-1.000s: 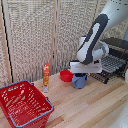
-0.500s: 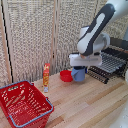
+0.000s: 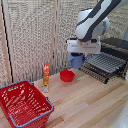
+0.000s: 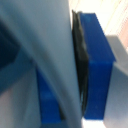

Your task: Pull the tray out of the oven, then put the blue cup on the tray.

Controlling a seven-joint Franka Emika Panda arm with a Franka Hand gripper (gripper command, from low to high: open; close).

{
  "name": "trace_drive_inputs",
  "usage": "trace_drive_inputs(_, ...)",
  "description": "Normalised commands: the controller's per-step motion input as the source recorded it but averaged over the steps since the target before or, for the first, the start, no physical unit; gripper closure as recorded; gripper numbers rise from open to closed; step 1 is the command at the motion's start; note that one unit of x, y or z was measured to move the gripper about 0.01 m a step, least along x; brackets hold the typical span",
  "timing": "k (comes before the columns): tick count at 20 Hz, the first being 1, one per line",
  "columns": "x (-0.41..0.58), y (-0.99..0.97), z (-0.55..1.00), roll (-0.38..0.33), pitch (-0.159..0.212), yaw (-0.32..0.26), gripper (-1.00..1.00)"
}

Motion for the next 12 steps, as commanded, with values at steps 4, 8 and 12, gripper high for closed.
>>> trace_drive_inputs(4, 0.304, -0.59, 0.74, 0.014, 0.000, -0.143, 1.00)
trace_drive_inputs(8, 0.076, -0.90, 0.67, 0.027, 0.037, -0.085, 1.00)
trace_drive_inputs(12, 0.000, -1.00, 0.47, 0.043, 0.029, -0.035, 1.00)
